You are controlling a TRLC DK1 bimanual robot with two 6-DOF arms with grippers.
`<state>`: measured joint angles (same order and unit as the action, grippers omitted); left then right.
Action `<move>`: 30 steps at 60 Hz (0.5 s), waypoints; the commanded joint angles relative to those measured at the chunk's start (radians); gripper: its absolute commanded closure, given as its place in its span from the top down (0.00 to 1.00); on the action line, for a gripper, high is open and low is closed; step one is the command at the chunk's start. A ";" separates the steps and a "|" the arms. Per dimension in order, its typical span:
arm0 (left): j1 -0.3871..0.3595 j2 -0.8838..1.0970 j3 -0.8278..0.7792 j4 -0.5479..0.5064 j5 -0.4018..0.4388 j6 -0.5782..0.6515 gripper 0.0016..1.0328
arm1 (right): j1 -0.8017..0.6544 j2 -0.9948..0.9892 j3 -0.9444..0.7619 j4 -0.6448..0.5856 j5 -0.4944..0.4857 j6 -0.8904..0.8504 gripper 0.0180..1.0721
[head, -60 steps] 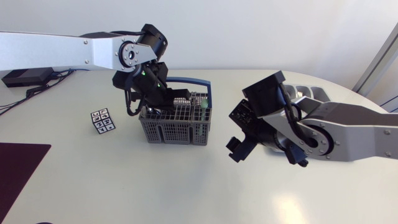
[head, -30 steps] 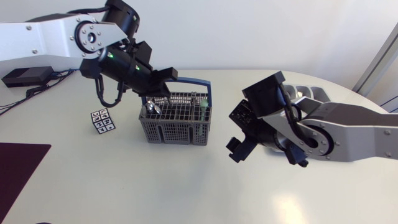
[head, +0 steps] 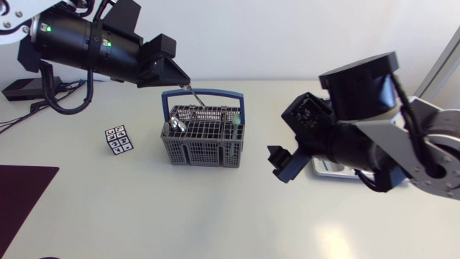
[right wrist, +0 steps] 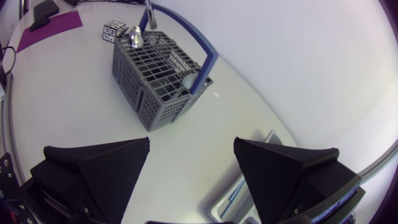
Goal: Transfer all utensils from the basket to the drawer tray.
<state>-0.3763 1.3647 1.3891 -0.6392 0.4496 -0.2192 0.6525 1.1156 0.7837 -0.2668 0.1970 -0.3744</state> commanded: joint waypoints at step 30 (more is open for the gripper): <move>-0.266 0.054 -0.081 -0.094 0.228 0.225 0.04 | -0.113 -0.257 -0.078 -0.198 -0.607 -0.040 0.89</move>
<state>-0.6067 1.3968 1.3243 -0.7147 0.6518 -0.0273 0.5457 0.8639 0.7418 -0.4500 -0.3817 -0.3969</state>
